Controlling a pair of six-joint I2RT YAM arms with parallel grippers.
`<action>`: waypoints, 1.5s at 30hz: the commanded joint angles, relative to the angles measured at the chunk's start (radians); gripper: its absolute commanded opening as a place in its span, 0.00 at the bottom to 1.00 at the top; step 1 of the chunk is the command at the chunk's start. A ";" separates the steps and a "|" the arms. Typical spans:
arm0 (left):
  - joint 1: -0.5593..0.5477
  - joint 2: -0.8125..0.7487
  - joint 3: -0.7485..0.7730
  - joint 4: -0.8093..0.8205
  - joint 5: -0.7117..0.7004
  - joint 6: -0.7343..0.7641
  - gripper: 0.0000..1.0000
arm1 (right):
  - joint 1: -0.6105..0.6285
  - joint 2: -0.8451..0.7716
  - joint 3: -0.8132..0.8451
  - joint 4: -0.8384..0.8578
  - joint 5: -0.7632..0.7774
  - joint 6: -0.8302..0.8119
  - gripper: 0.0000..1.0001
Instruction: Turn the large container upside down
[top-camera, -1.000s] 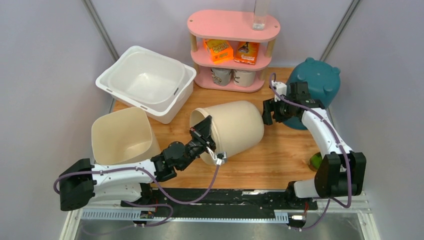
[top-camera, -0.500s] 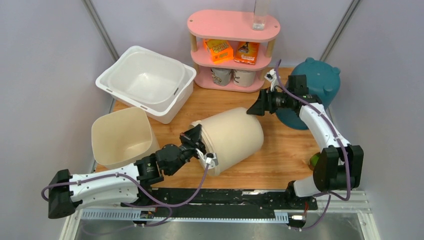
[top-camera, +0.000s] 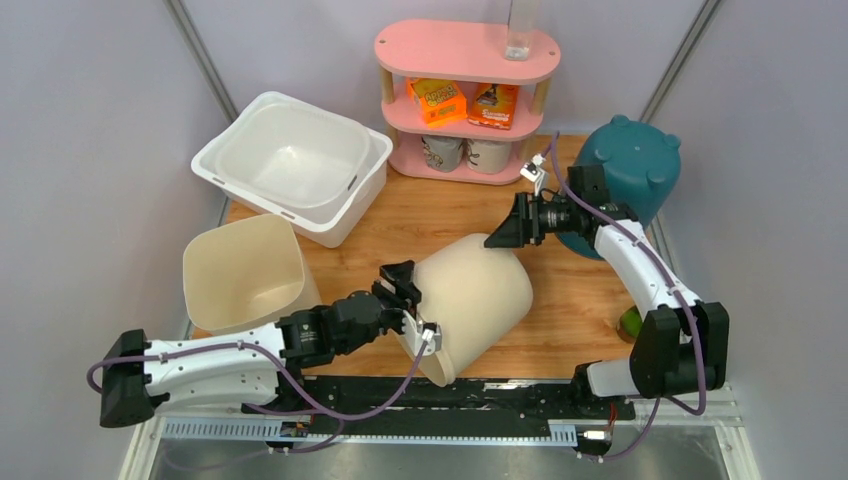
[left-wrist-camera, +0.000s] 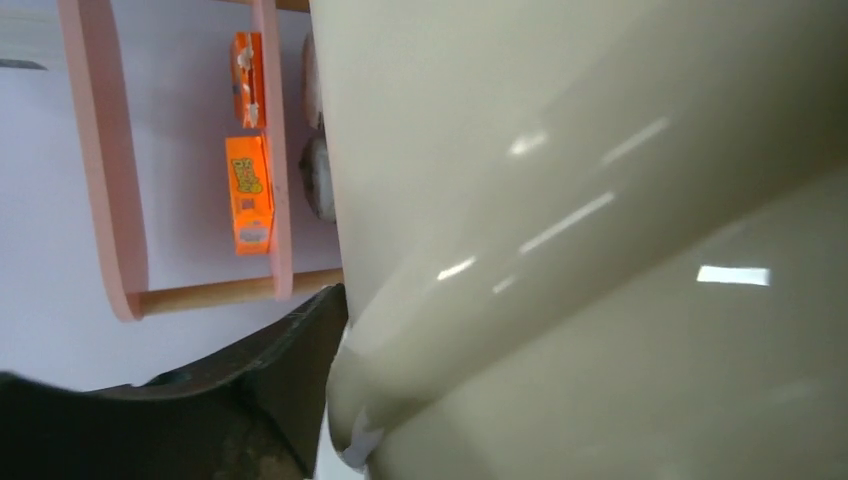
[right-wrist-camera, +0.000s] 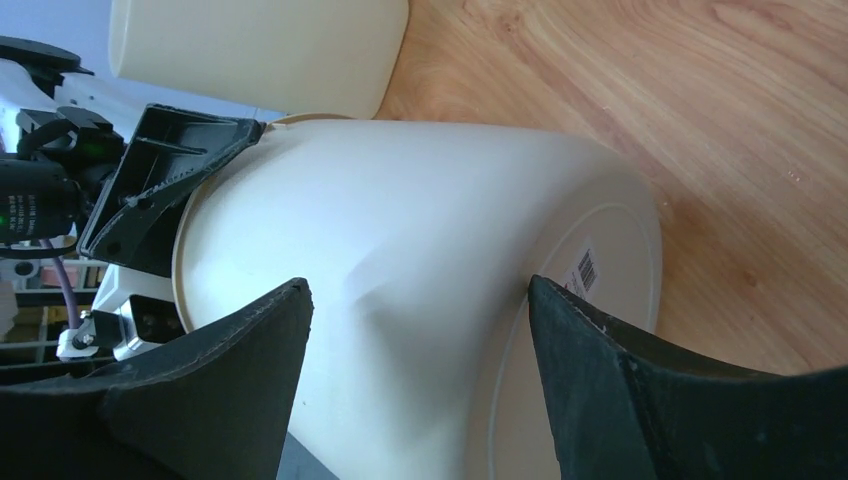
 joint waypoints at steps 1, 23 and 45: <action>0.004 -0.007 0.074 -0.081 -0.045 0.046 0.78 | -0.041 -0.041 0.011 -0.056 -0.090 0.044 0.81; 0.003 0.077 0.683 -1.097 0.107 -0.120 1.00 | -0.175 -0.015 0.043 -0.051 -0.061 -0.035 0.81; 0.159 0.462 0.690 -0.441 0.148 0.274 0.99 | -0.180 -0.117 -0.028 -0.036 0.053 -0.102 0.80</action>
